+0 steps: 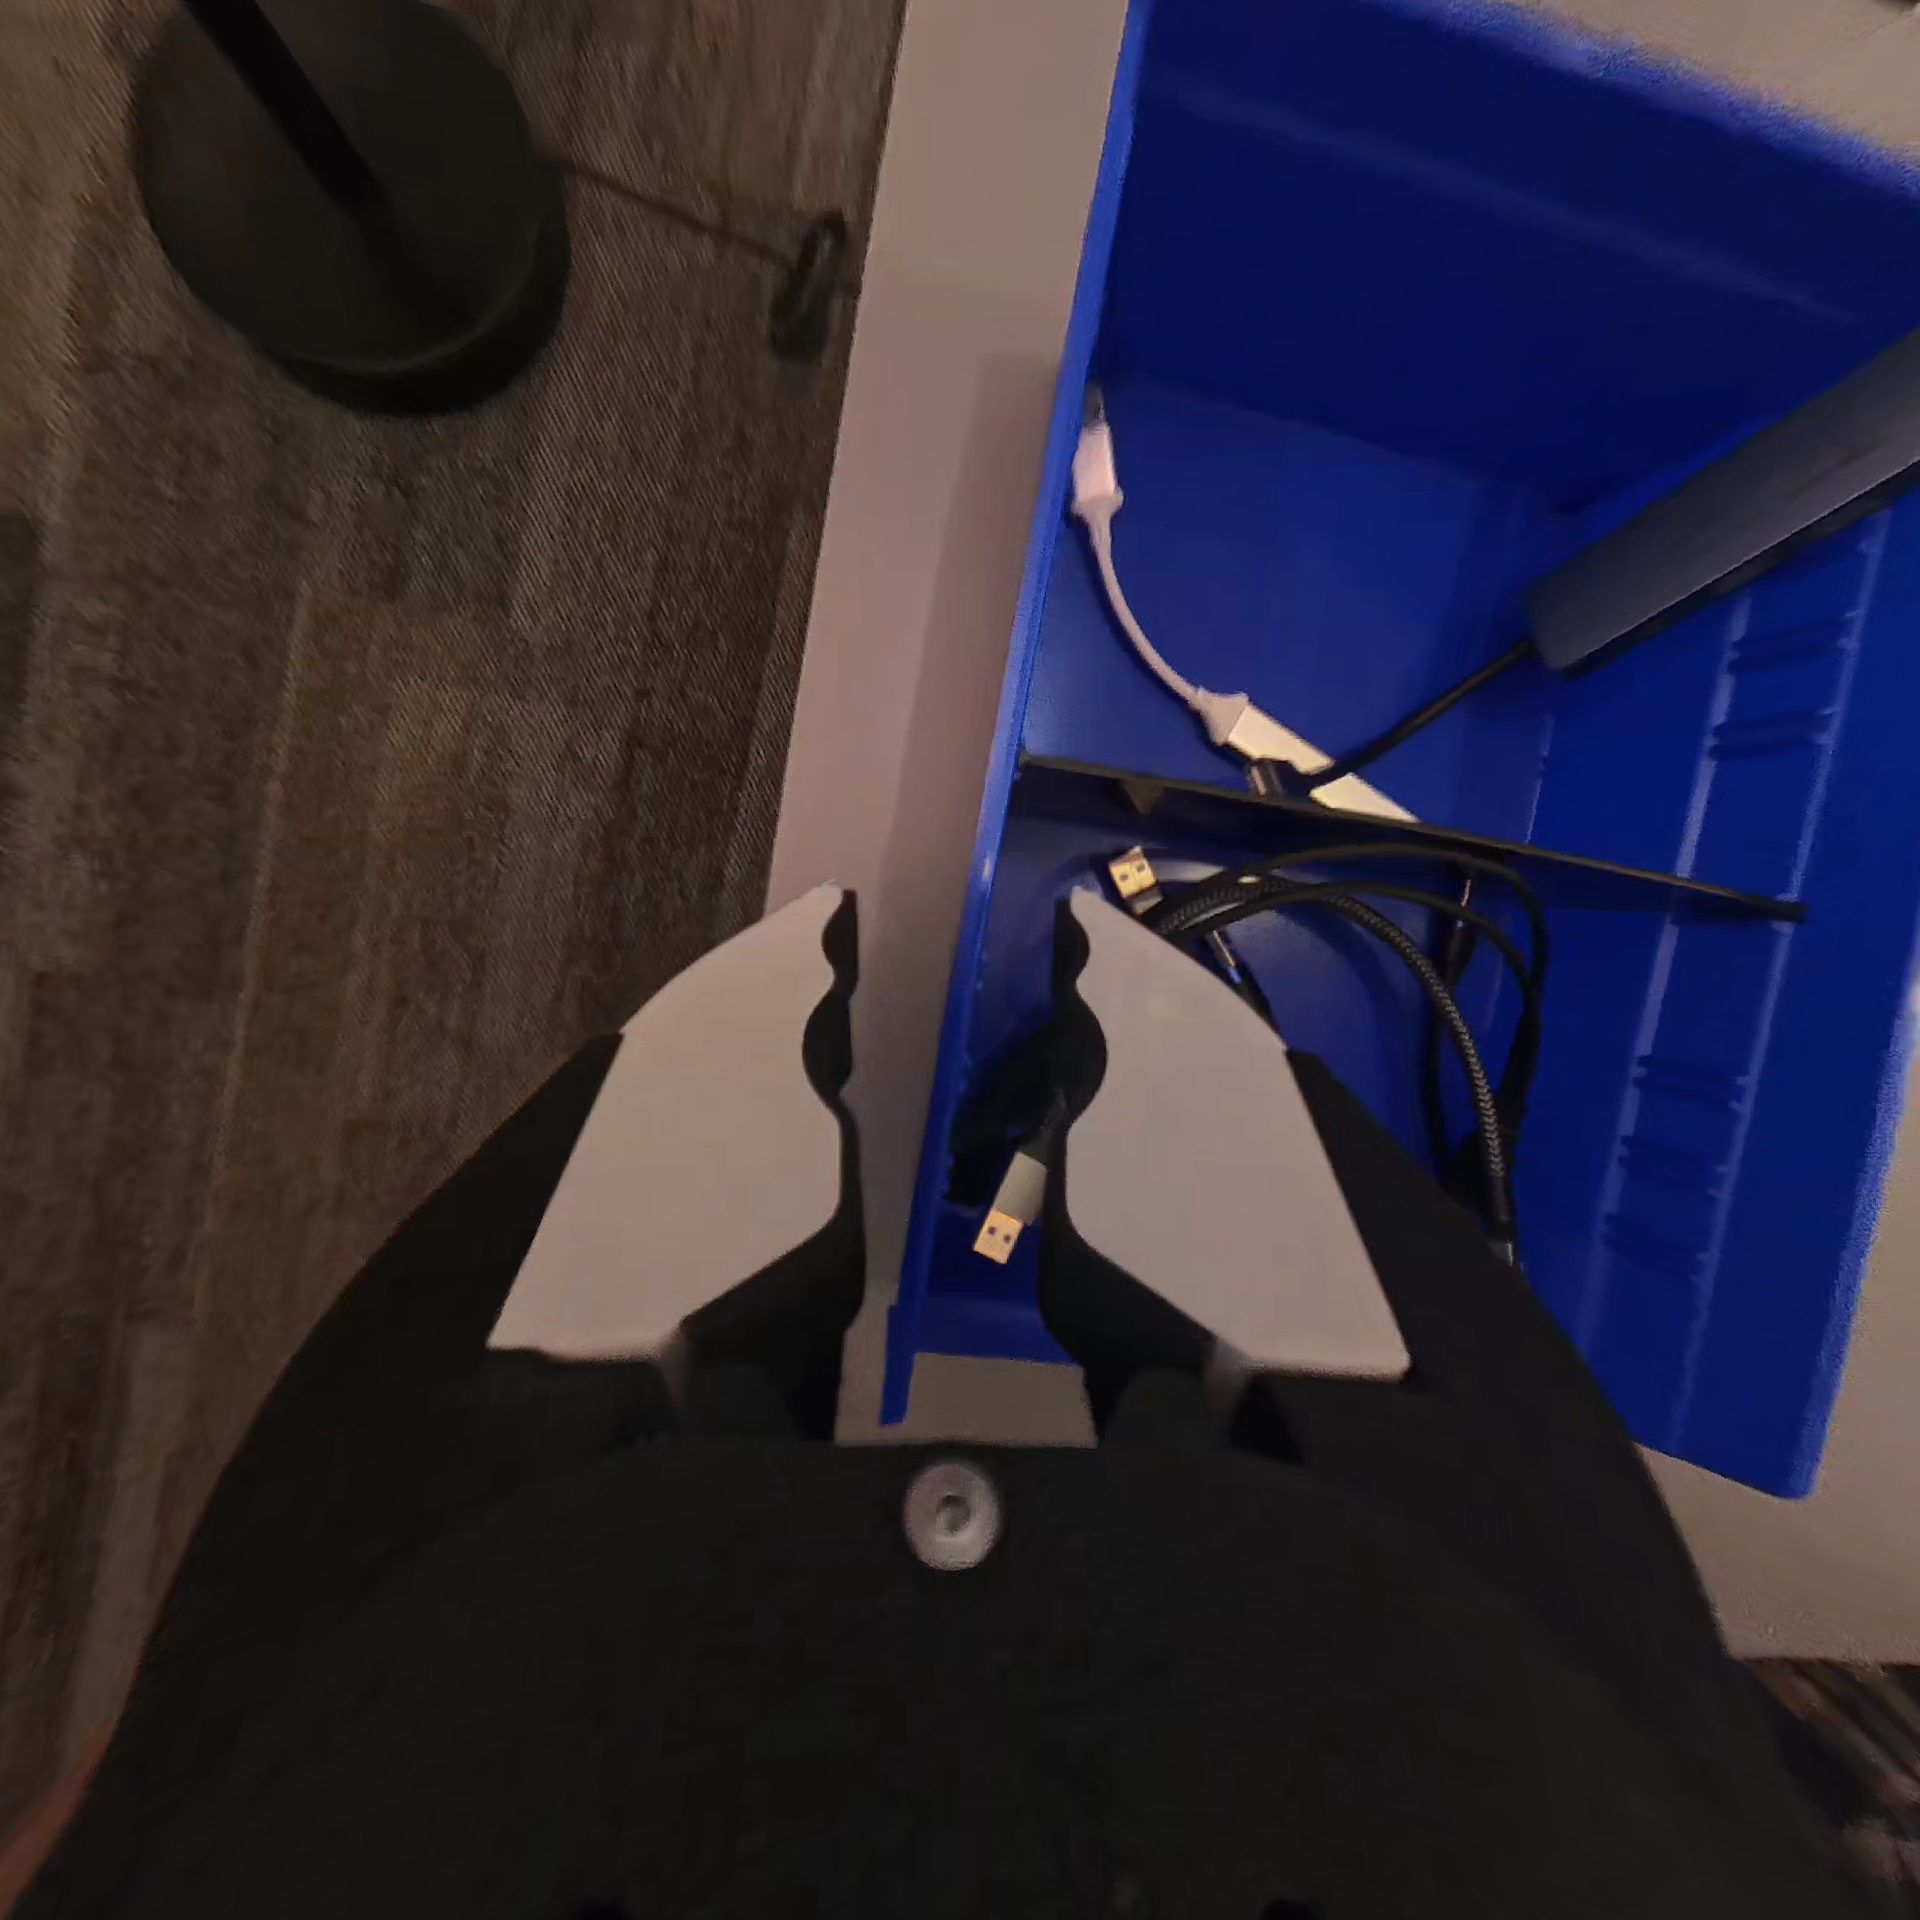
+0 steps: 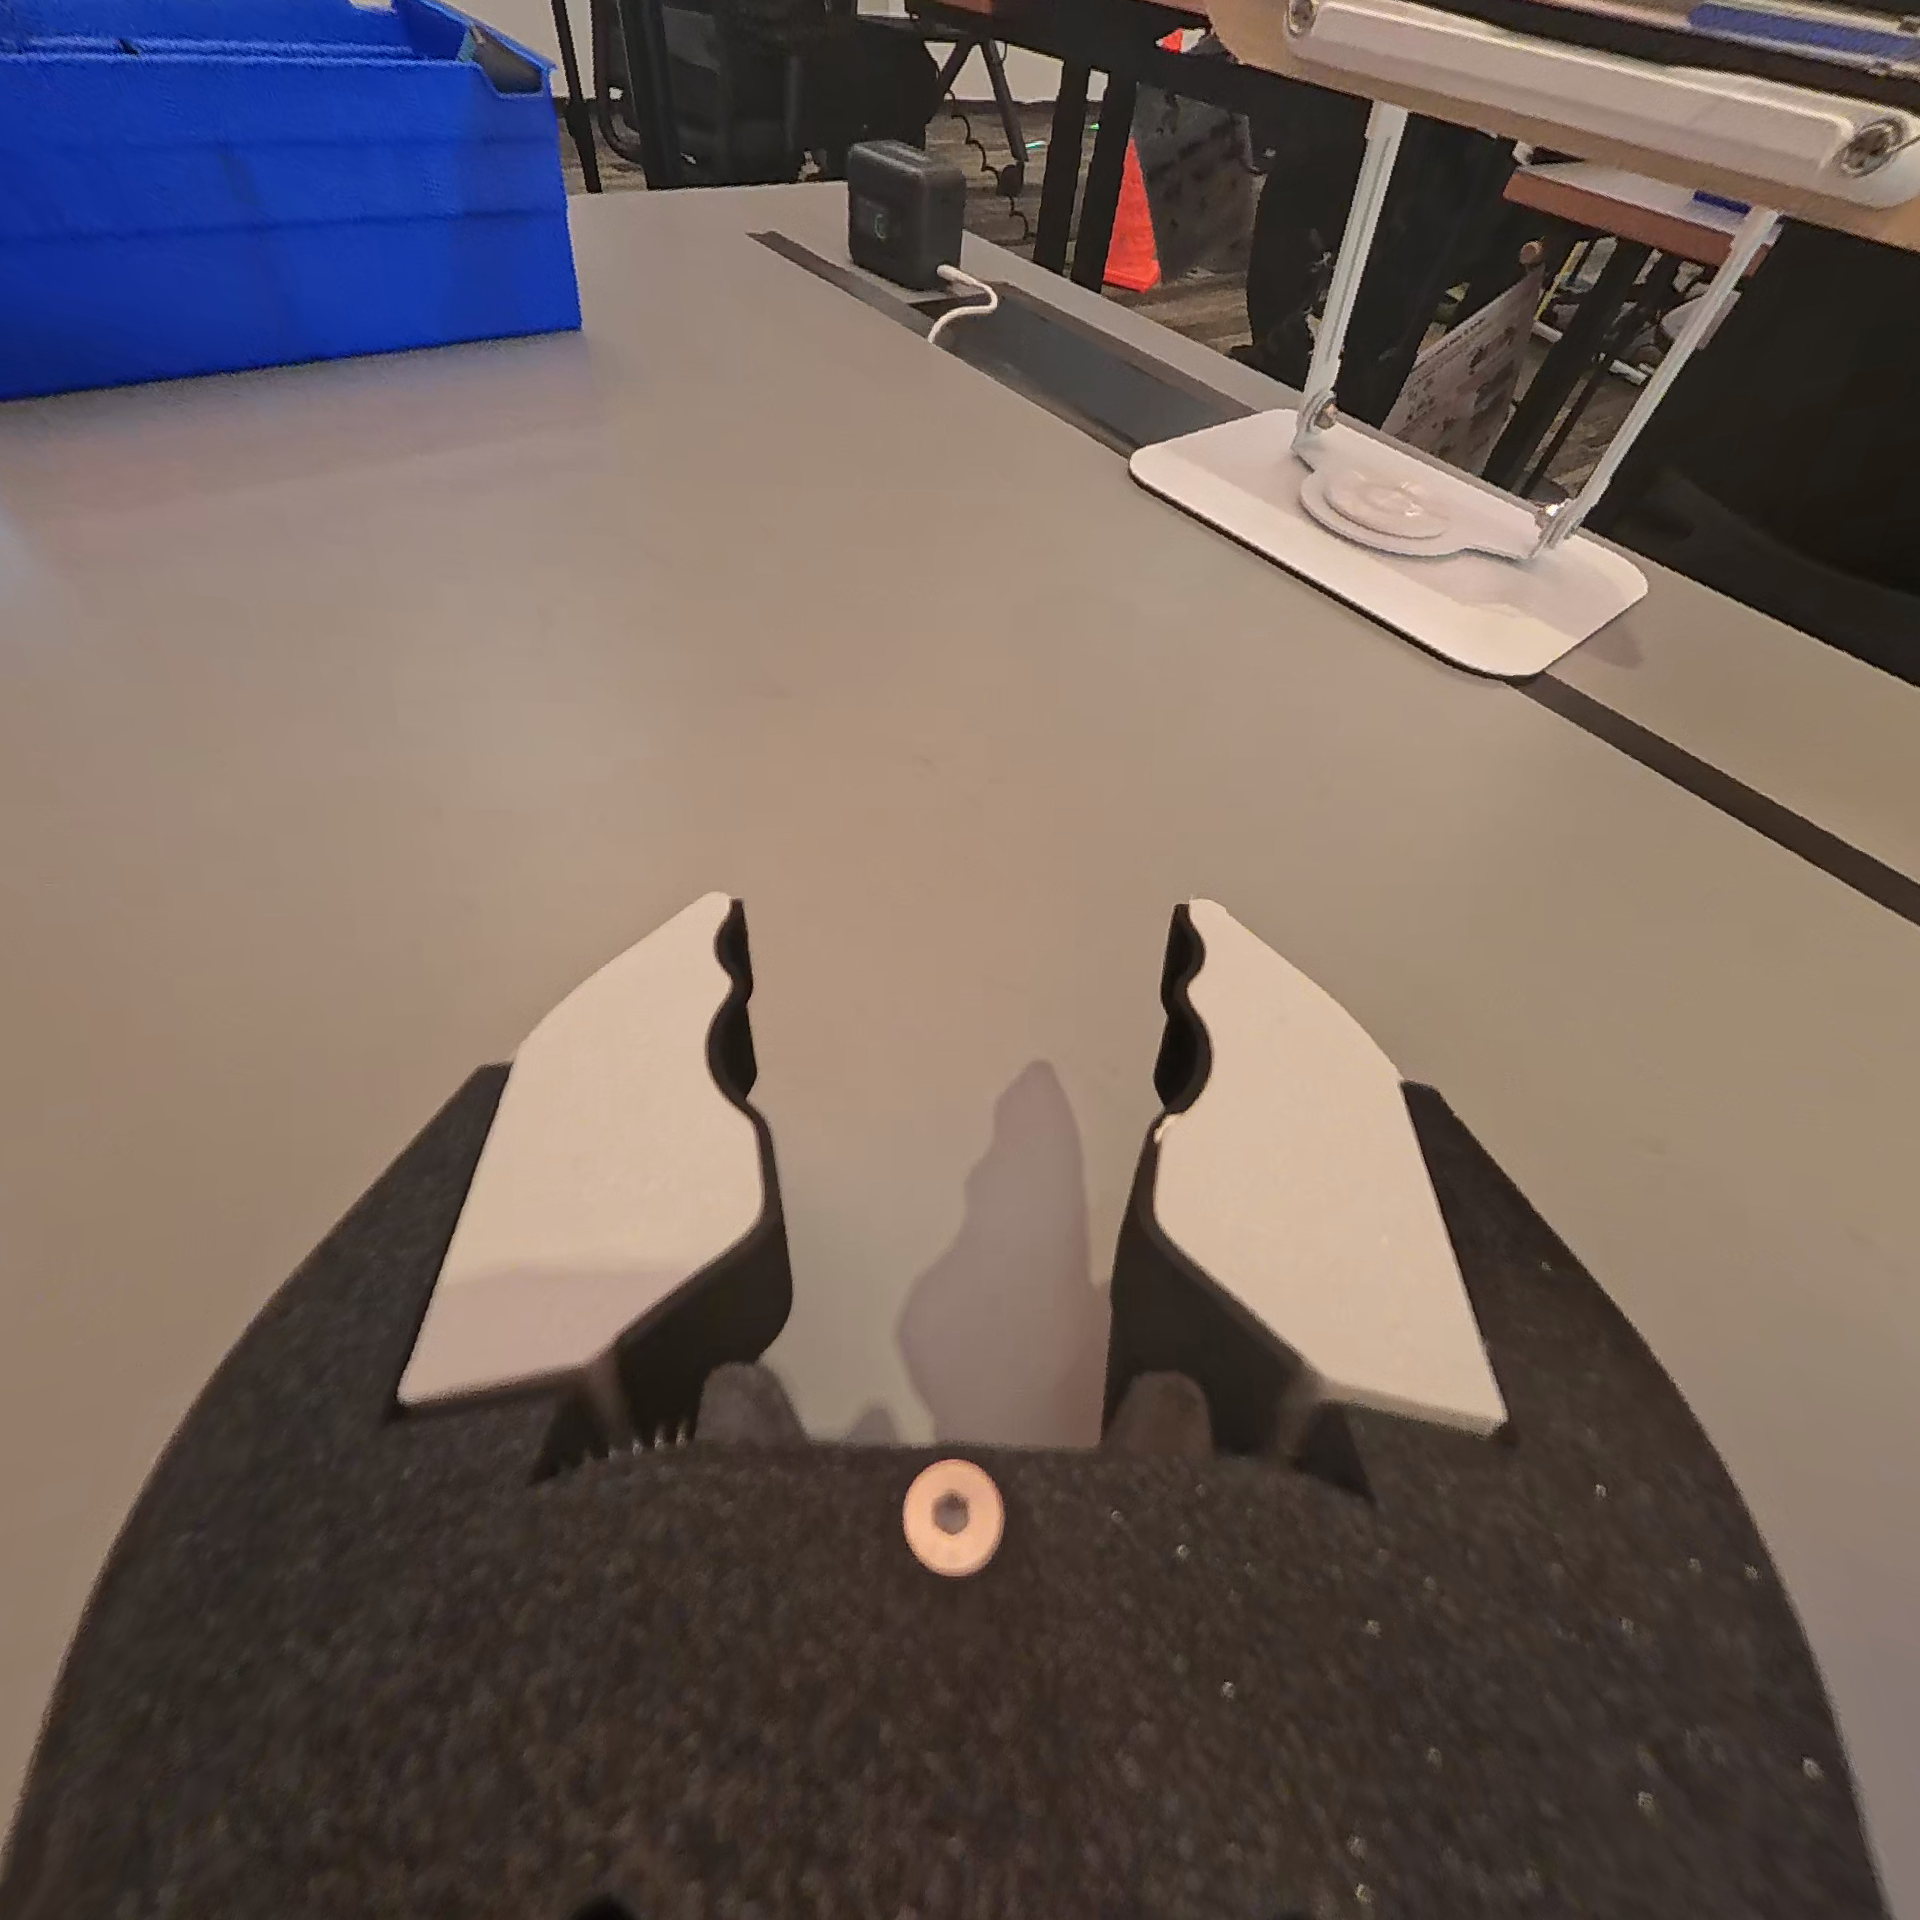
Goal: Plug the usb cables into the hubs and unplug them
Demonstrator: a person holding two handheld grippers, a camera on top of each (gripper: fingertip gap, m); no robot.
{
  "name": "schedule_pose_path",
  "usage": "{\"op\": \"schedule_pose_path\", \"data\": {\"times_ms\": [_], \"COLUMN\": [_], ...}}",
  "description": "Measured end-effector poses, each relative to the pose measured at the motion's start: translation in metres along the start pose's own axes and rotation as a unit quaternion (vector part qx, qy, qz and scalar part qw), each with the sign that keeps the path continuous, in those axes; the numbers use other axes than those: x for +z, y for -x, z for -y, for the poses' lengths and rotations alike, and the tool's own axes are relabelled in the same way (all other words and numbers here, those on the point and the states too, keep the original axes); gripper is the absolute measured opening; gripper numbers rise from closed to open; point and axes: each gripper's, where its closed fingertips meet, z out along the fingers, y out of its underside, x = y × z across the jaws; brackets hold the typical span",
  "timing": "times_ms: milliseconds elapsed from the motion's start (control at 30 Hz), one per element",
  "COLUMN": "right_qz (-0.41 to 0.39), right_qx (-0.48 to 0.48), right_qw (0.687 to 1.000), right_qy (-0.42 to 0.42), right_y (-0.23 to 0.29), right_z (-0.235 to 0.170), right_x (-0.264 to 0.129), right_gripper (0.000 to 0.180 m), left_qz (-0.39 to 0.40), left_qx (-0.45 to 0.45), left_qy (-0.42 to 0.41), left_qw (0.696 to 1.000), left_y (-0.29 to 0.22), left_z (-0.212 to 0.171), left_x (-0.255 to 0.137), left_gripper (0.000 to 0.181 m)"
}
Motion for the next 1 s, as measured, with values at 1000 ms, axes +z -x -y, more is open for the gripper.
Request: {"op": "schedule_pose_path", "data": {"times_ms": [1000], "right_qz": [0.011], "right_qx": [-0.004], "right_qw": [1.0], "right_qy": [0.005], "right_y": [0.001], "right_z": [-0.002], "right_x": [-0.001], "right_gripper": [0.072], "left_qz": [-0.1], "left_qx": [0.14], "left_qy": [-0.024], "left_qw": [0.985], "left_y": [-0.148], "left_z": [0.043], "left_x": [0.023], "left_gripper": [0.05]}}
